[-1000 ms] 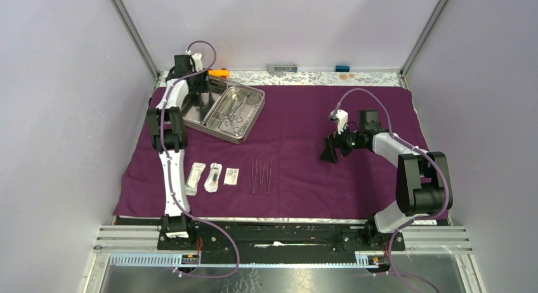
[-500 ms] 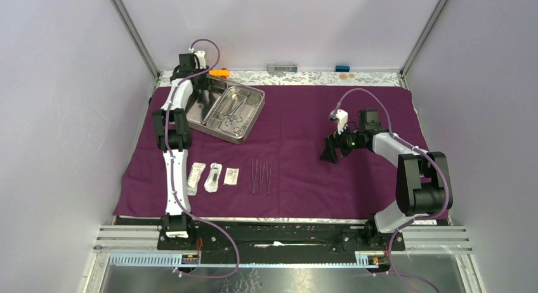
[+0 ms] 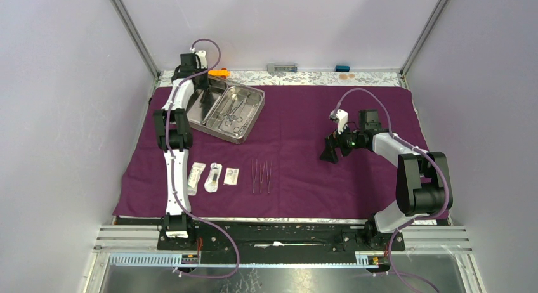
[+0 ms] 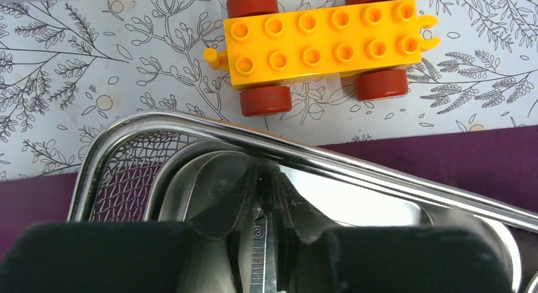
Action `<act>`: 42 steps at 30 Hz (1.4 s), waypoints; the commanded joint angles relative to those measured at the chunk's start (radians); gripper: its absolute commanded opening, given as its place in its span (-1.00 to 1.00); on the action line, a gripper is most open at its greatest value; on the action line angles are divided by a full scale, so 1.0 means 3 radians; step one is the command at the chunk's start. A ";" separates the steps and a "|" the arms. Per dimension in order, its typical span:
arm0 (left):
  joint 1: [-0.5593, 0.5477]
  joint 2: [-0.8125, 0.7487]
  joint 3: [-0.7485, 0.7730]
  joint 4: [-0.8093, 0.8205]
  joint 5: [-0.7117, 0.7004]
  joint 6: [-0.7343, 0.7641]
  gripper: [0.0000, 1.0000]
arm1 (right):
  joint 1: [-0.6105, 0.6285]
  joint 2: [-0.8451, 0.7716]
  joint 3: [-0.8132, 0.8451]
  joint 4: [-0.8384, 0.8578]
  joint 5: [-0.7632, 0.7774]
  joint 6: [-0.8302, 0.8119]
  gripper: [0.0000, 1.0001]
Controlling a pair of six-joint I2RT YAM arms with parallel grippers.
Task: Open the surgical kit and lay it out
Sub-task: Pick up the medical item from the container.
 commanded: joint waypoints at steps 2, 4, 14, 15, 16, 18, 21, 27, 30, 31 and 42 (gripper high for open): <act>0.0007 0.0109 0.0123 -0.0014 -0.0114 -0.0026 -0.76 | -0.0013 -0.0052 0.0117 -0.0028 -0.0001 -0.0059 0.97; 0.0006 0.0104 0.0125 -0.0014 -0.0121 -0.0035 -0.82 | -0.0014 -0.0055 0.0118 -0.0028 -0.0006 -0.0061 0.97; 0.0009 0.0000 0.0048 0.0003 -0.0096 -0.0086 -1.00 | -0.0012 -0.0123 0.0101 -0.0026 -0.0021 -0.0049 0.97; 0.0012 -0.0033 0.0037 0.0008 -0.0088 -0.0095 -1.00 | -0.0011 -0.0135 0.0097 -0.0016 -0.0026 -0.0046 0.97; 0.0012 -0.0079 0.0018 0.0015 -0.0073 -0.0100 -1.00 | -0.0010 -0.0150 0.0093 -0.0014 -0.0029 -0.0042 0.97; 0.0009 -0.0184 -0.0019 0.0034 -0.0057 -0.0106 -1.00 | -0.0005 -0.0175 0.0087 -0.0006 -0.0040 -0.0038 0.97; -0.0003 -0.0373 -0.0081 0.0054 -0.0084 -0.0107 -1.00 | -0.0008 -0.0220 0.0077 0.0005 -0.0064 -0.0031 0.97; -0.0070 -0.0746 -0.0263 0.0052 -0.0198 -0.0083 -1.00 | -0.0010 -0.0322 0.0050 0.0045 -0.0112 -0.0006 0.97; -0.0104 -0.0898 -0.0347 0.0047 -0.0250 -0.0083 -1.00 | -0.0008 -0.0368 0.0027 0.0074 -0.0146 0.0013 0.97; -0.0112 -0.0952 -0.0373 0.0043 -0.0271 -0.0089 -1.00 | -0.0006 -0.0382 0.0021 0.0081 -0.0156 0.0023 0.97; -0.0448 -0.2105 -0.1576 0.0283 -0.0403 -0.0443 -1.00 | 0.0005 -0.0606 -0.0054 0.0314 -0.0147 0.0255 0.97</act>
